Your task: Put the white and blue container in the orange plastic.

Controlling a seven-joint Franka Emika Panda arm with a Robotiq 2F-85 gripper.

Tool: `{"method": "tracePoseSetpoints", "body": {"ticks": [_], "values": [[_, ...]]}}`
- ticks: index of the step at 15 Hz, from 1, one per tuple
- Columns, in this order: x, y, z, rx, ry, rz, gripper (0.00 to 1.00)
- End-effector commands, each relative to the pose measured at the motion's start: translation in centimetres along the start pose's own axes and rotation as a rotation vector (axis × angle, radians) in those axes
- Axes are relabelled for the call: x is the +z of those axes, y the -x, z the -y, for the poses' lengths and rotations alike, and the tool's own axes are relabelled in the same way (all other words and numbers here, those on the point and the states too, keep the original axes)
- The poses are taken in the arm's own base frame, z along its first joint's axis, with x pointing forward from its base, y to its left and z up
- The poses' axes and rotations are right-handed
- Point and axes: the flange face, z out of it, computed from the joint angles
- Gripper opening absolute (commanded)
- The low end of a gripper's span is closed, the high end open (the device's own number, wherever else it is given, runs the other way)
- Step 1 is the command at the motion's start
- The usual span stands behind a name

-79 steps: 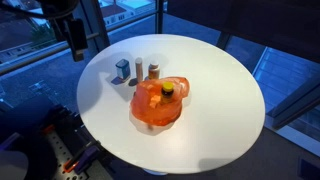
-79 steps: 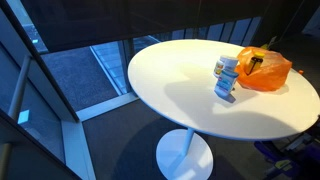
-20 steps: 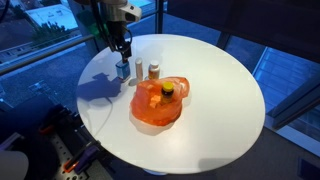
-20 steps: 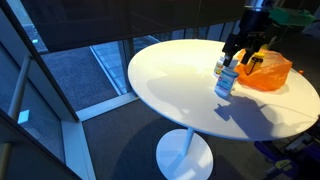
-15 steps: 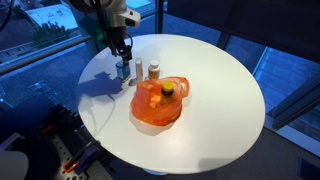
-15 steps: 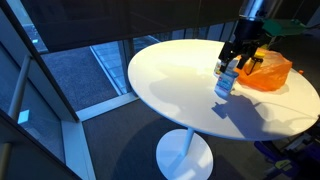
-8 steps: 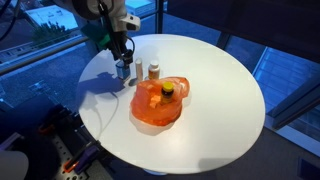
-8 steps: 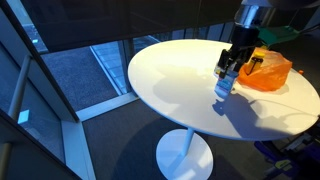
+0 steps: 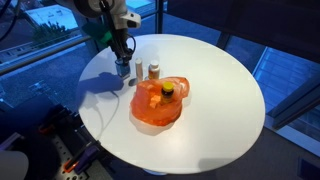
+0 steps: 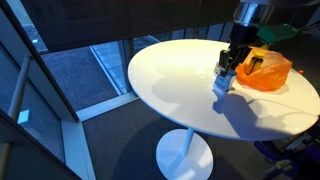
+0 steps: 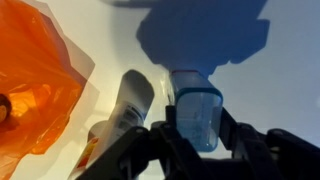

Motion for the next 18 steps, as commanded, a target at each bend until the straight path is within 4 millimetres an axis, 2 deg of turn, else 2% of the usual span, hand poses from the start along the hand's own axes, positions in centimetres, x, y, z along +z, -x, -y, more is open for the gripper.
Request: {"method": "tracePoseSetpoints", "body": {"ticks": [1, 6, 10, 13, 18], "values": [[-4.3, -0.2, 0.4, 0.007, -0.042, -0.023, 0.18], [-10.3, -0.4, 0.0, 0.04, -0.095, -0.073, 0.18], [-13.8, -1.0, -1.9, 0.092, -0.092, -0.122, 0.18], [-14.9, -1.6, -4.7, 0.156, -0.08, -0.151, 0.18], [-14.7, -1.9, -10.0, 0.265, -0.06, -0.155, 0.18]]}}
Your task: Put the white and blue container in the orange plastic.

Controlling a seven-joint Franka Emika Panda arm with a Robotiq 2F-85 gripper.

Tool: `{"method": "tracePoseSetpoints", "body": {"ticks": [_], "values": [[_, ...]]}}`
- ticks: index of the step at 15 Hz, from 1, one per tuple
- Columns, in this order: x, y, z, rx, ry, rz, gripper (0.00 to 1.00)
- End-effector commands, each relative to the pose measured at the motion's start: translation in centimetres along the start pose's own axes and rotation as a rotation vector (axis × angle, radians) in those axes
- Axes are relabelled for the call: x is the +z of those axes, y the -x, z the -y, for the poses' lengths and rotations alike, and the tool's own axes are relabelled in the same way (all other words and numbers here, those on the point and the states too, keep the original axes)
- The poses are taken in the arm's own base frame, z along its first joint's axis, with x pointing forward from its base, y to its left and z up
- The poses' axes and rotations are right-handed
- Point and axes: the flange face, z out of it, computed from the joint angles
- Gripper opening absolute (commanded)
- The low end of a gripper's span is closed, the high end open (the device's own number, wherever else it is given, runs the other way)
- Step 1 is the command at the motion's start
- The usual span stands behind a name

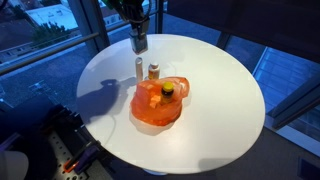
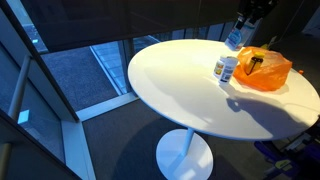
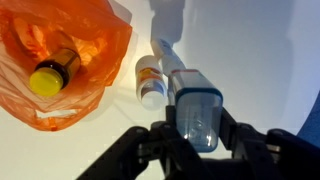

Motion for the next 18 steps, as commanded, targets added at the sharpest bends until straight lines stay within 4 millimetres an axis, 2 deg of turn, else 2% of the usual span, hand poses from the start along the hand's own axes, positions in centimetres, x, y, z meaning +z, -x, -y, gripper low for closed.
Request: {"method": "tracePoseSetpoints", "body": {"ticks": [1, 5, 8, 13, 18], "values": [[-0.6, -0.9, -3.2, 0.077, 0.028, 0.001, 0.18], [-0.1, -0.9, -7.0, 0.137, 0.045, 0.022, 0.18], [0.8, -0.4, -9.0, 0.167, 0.052, 0.048, 0.18], [2.2, 0.4, -11.5, 0.202, 0.06, 0.081, 0.18], [3.8, 1.4, -13.2, 0.226, 0.071, 0.118, 0.18]]}}
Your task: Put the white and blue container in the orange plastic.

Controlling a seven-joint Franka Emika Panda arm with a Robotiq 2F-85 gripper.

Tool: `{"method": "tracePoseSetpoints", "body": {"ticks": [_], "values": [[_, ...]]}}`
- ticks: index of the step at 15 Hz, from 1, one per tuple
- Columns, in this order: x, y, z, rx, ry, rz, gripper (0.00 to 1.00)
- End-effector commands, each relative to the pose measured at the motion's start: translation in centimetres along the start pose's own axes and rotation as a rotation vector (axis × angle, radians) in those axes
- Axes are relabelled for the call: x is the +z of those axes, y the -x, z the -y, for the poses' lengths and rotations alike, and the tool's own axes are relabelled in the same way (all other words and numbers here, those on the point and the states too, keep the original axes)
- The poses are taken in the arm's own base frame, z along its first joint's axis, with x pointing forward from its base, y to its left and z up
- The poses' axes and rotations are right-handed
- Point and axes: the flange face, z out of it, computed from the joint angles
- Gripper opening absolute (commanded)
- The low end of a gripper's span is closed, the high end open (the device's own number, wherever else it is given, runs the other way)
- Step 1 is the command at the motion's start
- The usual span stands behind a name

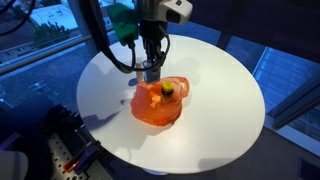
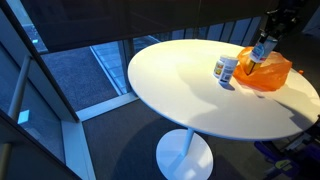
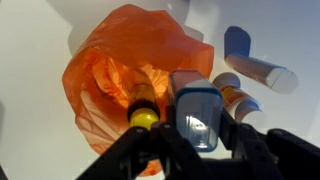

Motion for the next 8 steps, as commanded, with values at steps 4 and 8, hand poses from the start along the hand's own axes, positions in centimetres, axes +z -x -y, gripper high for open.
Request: {"method": "tracePoseSetpoints", "body": {"ticks": [4, 8], "values": [[1.5, 0.5, -2.4, 0.02, 0.034, 0.042, 0.18], [1.6, 0.5, -3.7, 0.023, 0.062, 0.031, 0.18]]}}
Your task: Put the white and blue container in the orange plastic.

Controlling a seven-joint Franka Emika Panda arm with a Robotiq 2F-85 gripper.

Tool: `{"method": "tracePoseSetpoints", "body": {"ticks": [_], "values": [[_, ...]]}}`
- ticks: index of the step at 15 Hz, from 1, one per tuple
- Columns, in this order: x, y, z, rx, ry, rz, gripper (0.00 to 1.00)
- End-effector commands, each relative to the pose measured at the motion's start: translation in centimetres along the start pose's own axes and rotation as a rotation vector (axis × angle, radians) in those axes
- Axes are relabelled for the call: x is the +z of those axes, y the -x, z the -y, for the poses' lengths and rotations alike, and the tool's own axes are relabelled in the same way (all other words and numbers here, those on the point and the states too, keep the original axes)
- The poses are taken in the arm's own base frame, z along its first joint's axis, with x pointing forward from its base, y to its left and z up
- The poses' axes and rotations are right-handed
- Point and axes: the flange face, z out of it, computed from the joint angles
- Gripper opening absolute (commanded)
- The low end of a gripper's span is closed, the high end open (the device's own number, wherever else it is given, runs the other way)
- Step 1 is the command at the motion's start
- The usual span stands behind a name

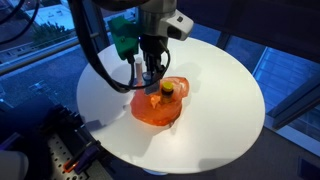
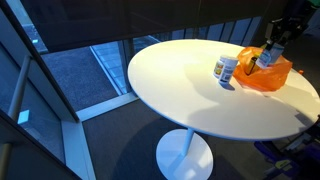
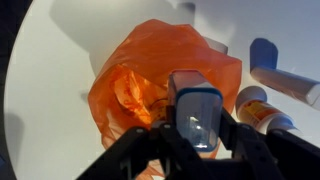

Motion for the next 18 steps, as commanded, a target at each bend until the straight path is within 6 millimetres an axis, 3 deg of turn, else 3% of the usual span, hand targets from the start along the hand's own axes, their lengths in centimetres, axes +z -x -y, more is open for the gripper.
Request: {"method": "tracePoseSetpoints", "body": {"ticks": [1, 11, 18], "values": [[-0.2, -0.1, -1.4, 0.0, 0.031, -0.013, 0.18], [3.8, -0.6, -2.2, 0.0, 0.046, -0.022, 0.18], [5.3, -0.4, -1.8, 0.005, 0.017, -0.002, 0.18]]}}
